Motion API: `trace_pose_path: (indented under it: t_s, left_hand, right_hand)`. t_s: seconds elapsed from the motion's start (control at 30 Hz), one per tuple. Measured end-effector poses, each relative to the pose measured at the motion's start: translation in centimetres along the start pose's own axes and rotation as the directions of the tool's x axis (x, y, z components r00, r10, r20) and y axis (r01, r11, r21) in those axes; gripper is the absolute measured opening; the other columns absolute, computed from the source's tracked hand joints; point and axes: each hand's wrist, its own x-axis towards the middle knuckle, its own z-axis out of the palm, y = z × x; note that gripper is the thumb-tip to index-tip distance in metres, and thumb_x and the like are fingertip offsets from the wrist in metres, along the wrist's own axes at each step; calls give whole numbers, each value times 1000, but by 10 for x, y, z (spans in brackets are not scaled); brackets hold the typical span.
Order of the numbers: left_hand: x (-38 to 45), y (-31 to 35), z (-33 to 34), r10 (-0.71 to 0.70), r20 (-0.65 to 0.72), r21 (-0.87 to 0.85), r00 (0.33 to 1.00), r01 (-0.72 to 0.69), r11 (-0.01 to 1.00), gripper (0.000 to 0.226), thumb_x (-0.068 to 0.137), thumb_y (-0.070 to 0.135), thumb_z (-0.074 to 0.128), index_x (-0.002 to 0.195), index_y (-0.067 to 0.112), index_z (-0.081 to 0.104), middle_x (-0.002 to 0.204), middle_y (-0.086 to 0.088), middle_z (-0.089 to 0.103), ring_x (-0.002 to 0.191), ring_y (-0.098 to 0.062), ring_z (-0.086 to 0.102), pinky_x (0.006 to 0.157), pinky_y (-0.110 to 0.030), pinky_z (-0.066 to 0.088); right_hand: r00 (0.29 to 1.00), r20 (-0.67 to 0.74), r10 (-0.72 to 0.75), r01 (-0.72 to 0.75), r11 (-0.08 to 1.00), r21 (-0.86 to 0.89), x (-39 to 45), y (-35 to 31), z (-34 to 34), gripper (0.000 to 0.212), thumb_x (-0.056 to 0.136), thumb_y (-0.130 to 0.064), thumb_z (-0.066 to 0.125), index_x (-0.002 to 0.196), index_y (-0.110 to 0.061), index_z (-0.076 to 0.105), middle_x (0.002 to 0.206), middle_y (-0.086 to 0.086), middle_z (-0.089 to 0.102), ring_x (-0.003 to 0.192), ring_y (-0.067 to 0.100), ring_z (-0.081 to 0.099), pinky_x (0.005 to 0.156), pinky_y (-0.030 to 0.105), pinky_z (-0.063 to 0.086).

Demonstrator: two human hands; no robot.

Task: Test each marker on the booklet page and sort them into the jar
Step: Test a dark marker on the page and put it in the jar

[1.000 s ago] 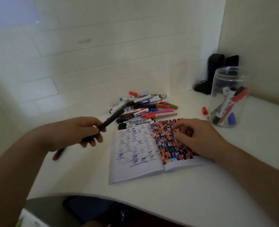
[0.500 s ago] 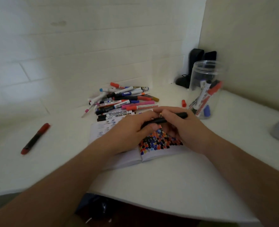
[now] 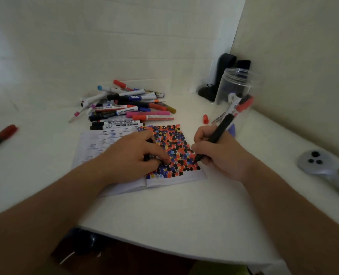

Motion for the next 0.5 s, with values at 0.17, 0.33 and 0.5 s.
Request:
trace_pose_path:
  t_s: [0.17, 0.33, 0.5]
  left_hand:
    - [1, 3, 1, -31, -9, -12, 999, 31, 999, 33, 82, 52, 50, 105, 56, 73, 101, 15, 52, 91, -4, 53, 79, -38, 50]
    - [0, 2, 2, -33, -12, -16, 999, 33, 999, 28, 85, 48, 54, 105, 57, 71, 99, 14, 51, 89, -5, 52, 80, -41, 50]
    - [1, 3, 2, -34, -14, -26, 999, 34, 999, 31, 81, 53, 50, 105, 61, 68, 99, 15, 51, 91, -5, 53, 81, -42, 50]
  right_hand:
    - [996, -52, -79, 60, 954, -292, -1, 4, 11, 28, 86, -13, 80, 70, -9, 57, 60, 3, 55, 57, 12, 51, 55, 21, 46]
    - [995, -70, -70, 46, 955, -293, -2, 4, 13, 34, 83, -16, 84, 65, -14, 56, 55, -1, 55, 53, 10, 51, 51, 18, 43]
    - [996, -66, -64, 41, 951, -306, -3, 2, 14, 35, 83, -15, 83, 62, -14, 55, 54, 0, 55, 54, 12, 50, 54, 22, 43]
